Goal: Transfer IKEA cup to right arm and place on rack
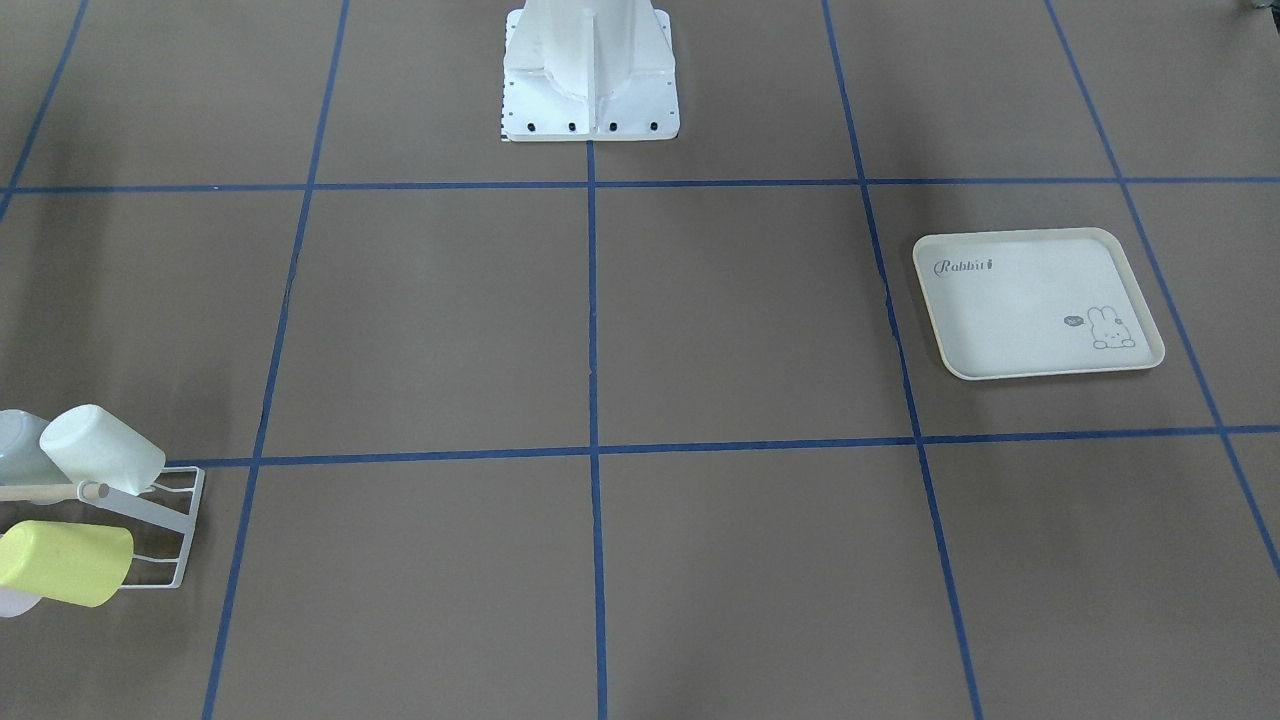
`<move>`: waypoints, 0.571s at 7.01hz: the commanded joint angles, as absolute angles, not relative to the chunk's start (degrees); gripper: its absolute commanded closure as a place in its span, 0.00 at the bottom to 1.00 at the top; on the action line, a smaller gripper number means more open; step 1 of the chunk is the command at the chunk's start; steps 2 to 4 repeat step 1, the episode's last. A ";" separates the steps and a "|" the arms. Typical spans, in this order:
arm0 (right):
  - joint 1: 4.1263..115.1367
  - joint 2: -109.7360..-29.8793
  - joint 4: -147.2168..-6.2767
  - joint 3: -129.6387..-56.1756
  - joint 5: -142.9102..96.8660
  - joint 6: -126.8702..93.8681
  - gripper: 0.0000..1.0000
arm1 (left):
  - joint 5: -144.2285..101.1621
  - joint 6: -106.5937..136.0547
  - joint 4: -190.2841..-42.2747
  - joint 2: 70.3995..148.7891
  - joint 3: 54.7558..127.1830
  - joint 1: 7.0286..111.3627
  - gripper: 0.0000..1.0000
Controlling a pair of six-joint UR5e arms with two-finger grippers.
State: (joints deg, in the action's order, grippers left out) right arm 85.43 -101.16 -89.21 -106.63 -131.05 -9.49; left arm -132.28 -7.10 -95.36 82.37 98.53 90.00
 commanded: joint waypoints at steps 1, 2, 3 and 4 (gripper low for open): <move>85.43 -101.16 -89.21 -106.61 -131.04 -9.49 0.00 | -132.28 -7.03 -95.36 82.44 98.53 90.00 0.00; 85.43 -101.16 -89.21 -106.61 -131.04 -9.49 0.00 | -132.28 -7.03 -95.36 82.44 98.53 90.00 0.00; 85.43 -101.16 -89.21 -106.61 -131.04 -9.49 0.00 | -132.28 -7.03 -95.36 82.44 98.53 90.00 0.00; 85.43 -101.16 -89.21 -106.61 -131.04 -9.49 0.00 | -132.28 -7.03 -95.36 82.44 98.53 90.00 0.00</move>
